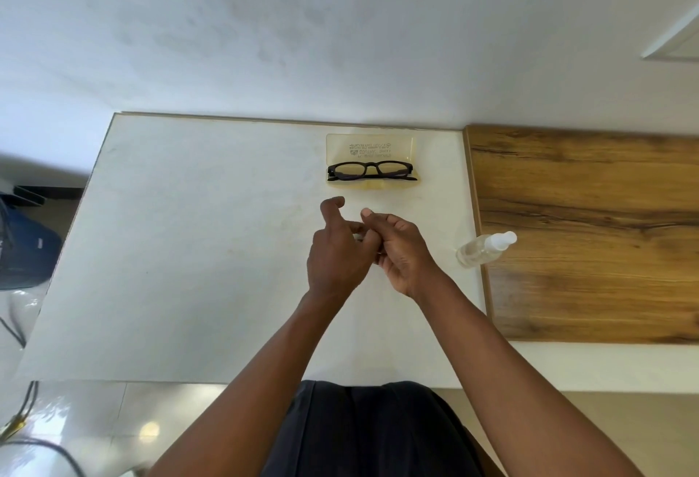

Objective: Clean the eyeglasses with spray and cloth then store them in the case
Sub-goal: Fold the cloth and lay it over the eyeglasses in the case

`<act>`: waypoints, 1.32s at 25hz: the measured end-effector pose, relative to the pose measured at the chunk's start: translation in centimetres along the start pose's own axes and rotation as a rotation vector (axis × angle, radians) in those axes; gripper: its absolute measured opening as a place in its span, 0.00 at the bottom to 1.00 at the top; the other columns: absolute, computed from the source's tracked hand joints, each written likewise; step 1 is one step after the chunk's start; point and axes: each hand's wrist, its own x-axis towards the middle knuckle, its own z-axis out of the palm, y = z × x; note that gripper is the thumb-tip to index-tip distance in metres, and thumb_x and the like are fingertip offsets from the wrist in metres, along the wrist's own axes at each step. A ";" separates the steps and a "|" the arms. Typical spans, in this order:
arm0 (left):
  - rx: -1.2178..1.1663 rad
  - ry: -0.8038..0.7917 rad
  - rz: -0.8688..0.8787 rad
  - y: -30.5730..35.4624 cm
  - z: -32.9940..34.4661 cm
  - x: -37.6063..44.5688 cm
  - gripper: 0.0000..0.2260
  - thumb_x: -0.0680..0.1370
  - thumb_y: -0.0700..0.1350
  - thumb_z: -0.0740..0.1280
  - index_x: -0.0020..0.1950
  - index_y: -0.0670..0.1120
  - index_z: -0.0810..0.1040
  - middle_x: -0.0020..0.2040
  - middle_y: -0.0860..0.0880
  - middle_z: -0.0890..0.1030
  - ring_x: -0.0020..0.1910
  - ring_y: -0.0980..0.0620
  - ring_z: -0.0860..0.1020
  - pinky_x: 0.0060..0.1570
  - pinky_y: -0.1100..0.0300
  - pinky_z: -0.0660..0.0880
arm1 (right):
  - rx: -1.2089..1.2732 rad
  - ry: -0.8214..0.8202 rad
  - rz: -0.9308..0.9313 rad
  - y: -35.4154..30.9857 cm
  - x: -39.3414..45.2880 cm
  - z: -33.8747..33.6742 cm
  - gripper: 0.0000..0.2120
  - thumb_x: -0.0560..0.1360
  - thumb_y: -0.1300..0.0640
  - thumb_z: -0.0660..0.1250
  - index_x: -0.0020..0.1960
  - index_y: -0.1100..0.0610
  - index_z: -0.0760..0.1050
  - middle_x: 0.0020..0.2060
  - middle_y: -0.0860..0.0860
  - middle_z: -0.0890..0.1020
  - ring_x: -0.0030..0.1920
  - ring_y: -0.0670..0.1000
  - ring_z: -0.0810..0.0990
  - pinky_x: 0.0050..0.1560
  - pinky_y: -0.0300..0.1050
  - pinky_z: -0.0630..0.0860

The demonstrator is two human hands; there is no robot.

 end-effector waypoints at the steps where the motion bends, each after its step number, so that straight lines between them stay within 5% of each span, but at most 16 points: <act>1: -0.043 -0.027 -0.007 -0.1 0.1 0.0 0.22 0.75 0.45 0.64 0.66 0.45 0.60 0.49 0.48 0.82 0.43 0.49 0.80 0.40 0.60 0.72 | -0.003 0.029 -0.009 0.0 0.1 -0.1 0.03 0.74 0.58 0.68 0.43 0.57 0.77 0.35 0.53 0.83 0.37 0.50 0.80 0.36 0.41 0.78; 6: -0.118 0.120 -0.133 -2.0 -0.8 1.2 0.13 0.76 0.38 0.62 0.60 0.43 0.68 0.45 0.51 0.78 0.44 0.48 0.77 0.43 0.57 0.71 | -0.227 0.247 -0.057 0.1 1.0 -1.0 0.07 0.72 0.66 0.68 0.49 0.59 0.75 0.47 0.57 0.78 0.47 0.53 0.78 0.38 0.40 0.77; 10: -0.063 0.056 -0.249 -3.2 -1.3 2.2 0.05 0.76 0.44 0.64 0.50 0.43 0.74 0.43 0.49 0.78 0.44 0.49 0.75 0.45 0.56 0.72 | -0.391 0.335 -0.112 0.5 1.1 -2.3 0.09 0.71 0.62 0.70 0.50 0.58 0.75 0.45 0.54 0.78 0.46 0.54 0.78 0.44 0.47 0.80; 13: -0.076 -0.052 -0.306 -3.2 -1.0 2.6 0.11 0.75 0.51 0.67 0.41 0.44 0.75 0.37 0.47 0.79 0.41 0.46 0.77 0.43 0.51 0.75 | -0.559 0.342 -0.165 0.9 1.1 -2.5 0.11 0.70 0.59 0.72 0.51 0.57 0.76 0.43 0.53 0.79 0.47 0.54 0.78 0.49 0.51 0.77; 17: -0.036 -0.110 -0.342 -2.4 -0.1 2.7 0.16 0.71 0.53 0.72 0.36 0.42 0.75 0.36 0.41 0.80 0.38 0.45 0.76 0.41 0.51 0.76 | -0.666 0.369 -0.247 1.3 1.1 -2.3 0.12 0.69 0.58 0.72 0.51 0.59 0.76 0.40 0.51 0.79 0.42 0.50 0.77 0.44 0.43 0.74; 27: -0.097 -0.076 -0.415 -2.2 0.0 3.4 0.13 0.71 0.47 0.72 0.36 0.37 0.77 0.36 0.38 0.80 0.37 0.43 0.77 0.45 0.46 0.78 | -0.705 0.372 -0.371 1.8 1.5 -2.2 0.10 0.70 0.59 0.72 0.50 0.59 0.76 0.38 0.51 0.79 0.40 0.48 0.76 0.36 0.30 0.68; 33: -0.120 -0.088 -0.398 -2.3 -0.2 3.2 0.13 0.73 0.46 0.70 0.40 0.36 0.77 0.38 0.38 0.81 0.40 0.41 0.79 0.45 0.45 0.78 | -0.914 0.371 -0.472 2.3 1.6 -2.1 0.10 0.71 0.60 0.70 0.50 0.62 0.76 0.44 0.57 0.80 0.43 0.53 0.77 0.43 0.41 0.71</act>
